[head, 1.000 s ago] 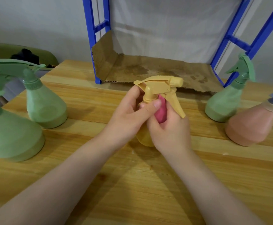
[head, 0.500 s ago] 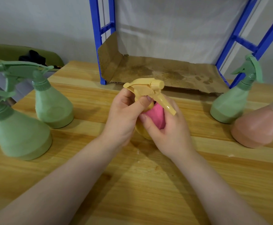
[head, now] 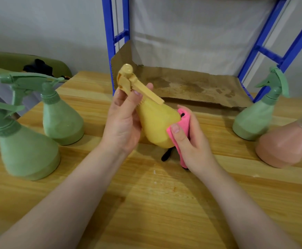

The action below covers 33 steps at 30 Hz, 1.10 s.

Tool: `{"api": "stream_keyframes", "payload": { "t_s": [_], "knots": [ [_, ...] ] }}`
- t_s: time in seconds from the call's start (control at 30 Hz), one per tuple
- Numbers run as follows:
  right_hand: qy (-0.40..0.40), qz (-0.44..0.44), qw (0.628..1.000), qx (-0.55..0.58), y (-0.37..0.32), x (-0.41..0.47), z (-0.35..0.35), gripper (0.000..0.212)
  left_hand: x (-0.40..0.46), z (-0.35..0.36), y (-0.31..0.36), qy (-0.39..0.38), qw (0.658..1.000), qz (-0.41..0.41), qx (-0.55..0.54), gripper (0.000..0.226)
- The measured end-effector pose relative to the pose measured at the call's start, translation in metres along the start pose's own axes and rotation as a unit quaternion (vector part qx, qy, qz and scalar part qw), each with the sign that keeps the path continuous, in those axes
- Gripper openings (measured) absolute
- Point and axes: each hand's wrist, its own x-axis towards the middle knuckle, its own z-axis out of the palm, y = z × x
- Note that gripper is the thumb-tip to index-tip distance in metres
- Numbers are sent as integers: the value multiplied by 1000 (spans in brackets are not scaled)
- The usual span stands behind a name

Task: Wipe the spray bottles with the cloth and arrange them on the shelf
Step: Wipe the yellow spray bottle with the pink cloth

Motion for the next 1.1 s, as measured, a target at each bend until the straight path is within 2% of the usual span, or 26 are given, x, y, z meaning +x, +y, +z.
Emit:
{"api": "stream_keyframes", "payload": {
  "t_s": [0.07, 0.23, 0.33, 0.43, 0.57, 0.7, 0.83, 0.9, 0.97, 1.1],
  "knots": [
    [-2, -12, 1000, -21, 1, 0, -1, 70, 0, -2, -2, -30, 999, -3, 35, 22],
    [-27, -85, 994, -60, -4, -1, -4, 58, -4, -3, -8, -128, 985, -40, 107, 20],
    [-49, -92, 991, -84, -7, -2, -5, 59, -8, -2, -12, -185, 970, -66, 143, 24],
    [-68, -82, 989, -98, -10, -2, -8, 62, -10, -3, -16, -207, 962, -100, 148, 35],
    [-62, -100, 988, -97, -16, -4, -10, 47, -10, -5, -15, -233, 954, -114, 153, 41],
    [-13, -83, 993, -85, -17, -5, -4, 47, -12, -2, -16, -205, 960, -101, 160, 31],
    [47, -69, 992, -99, -16, -6, 1, 44, -16, 4, -20, -178, 959, -59, 211, 18],
    [85, -63, 985, -134, -15, -6, 3, 38, -18, 7, -22, -154, 958, -34, 242, 18],
    [123, -66, 971, -194, -15, -7, 5, 42, -20, 9, -24, -134, 960, -19, 243, 22],
    [113, -79, 970, -198, -16, -9, 8, 54, -19, 7, -22, -131, 970, -15, 204, 20]
  ]
}}
